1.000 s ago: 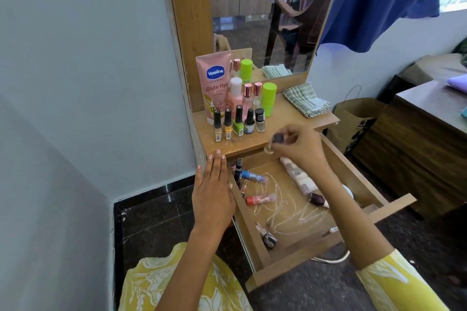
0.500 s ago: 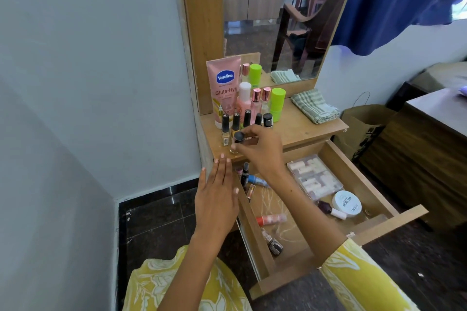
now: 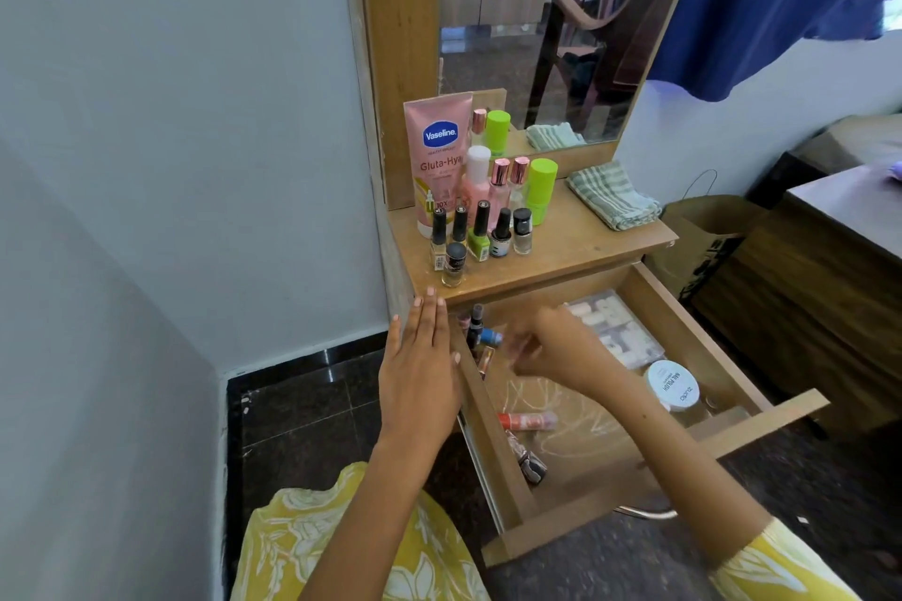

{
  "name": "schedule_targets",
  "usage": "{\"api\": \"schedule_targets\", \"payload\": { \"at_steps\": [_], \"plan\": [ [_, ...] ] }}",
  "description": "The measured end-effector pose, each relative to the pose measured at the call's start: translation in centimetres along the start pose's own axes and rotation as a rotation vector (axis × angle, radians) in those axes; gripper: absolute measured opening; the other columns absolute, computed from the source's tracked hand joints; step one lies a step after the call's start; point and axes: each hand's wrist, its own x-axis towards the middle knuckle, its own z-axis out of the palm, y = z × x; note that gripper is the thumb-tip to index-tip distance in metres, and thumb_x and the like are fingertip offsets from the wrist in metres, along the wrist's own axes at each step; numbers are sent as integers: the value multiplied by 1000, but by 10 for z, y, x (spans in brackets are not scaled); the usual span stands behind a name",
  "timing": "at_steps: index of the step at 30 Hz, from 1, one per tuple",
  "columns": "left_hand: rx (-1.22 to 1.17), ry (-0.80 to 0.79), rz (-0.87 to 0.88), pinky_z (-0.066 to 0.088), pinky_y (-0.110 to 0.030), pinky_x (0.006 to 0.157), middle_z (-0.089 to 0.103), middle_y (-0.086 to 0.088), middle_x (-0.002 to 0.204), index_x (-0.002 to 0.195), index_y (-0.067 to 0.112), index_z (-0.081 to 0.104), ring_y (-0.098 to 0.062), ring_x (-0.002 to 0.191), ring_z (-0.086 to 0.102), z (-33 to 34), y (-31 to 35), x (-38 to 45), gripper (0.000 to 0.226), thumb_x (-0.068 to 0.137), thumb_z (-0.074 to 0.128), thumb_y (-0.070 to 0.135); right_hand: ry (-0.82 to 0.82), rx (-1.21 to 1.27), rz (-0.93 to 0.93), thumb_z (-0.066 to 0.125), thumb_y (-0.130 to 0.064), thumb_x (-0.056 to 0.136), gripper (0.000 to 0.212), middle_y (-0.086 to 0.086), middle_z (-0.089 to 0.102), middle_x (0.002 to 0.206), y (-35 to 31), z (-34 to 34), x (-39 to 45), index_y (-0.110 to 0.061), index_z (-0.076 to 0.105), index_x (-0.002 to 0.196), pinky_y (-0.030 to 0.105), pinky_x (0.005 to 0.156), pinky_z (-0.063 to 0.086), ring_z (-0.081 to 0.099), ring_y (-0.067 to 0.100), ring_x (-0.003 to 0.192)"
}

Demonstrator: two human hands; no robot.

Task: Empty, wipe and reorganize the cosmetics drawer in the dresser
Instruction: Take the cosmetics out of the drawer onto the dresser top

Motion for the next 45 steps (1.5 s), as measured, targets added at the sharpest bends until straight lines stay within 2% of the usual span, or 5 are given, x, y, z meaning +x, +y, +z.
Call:
{"api": "schedule_targets", "payload": {
  "at_steps": [5, 15, 22, 35, 45],
  "plan": [
    [9, -13, -6, -13, -37, 112, -14, -6, 156, 147, 12, -10, -18, 144, -12, 0, 1, 2, 58, 103, 21, 33, -293, -341, -45, 71, -19, 78, 24, -6, 69, 102, 15, 31, -24, -24, 67, 101, 27, 83, 53, 62, 10, 94],
    [8, -19, -13, -15, -35, 110, -15, -4, 156, 147, 13, -11, -17, 144, -13, 2, 1, 1, 59, 102, 21, 34, -119, -390, 38, 66, -39, 80, 27, -4, 65, 103, 21, 37, -27, -23, 60, 102, 27, 69, 47, 61, 18, 93],
    [13, -23, -17, -13, -35, 110, -13, -4, 157, 148, 14, -9, -17, 144, -11, 0, 2, 2, 58, 102, 21, 35, -314, -413, -40, 66, -31, 81, 21, 0, 66, 94, 2, 56, -47, -16, 66, 96, 27, 79, 49, 60, 16, 86],
    [49, -37, -22, -16, -35, 109, -14, -6, 157, 148, 11, -10, -18, 145, -11, -3, 4, 1, 59, 103, 19, 34, 487, 426, 62, 80, -23, 67, 14, -5, 66, 69, -25, -29, -2, -15, 68, 69, 13, 51, 48, 62, 8, 60],
    [55, -23, -20, -15, -36, 109, -9, -6, 158, 149, 11, -6, -19, 145, -8, -2, 4, 2, 59, 102, 21, 34, 587, 336, 71, 74, -14, 74, 9, -3, 57, 63, -38, -18, 60, -15, 66, 77, 10, 47, 33, 46, 8, 56]
  ]
}}
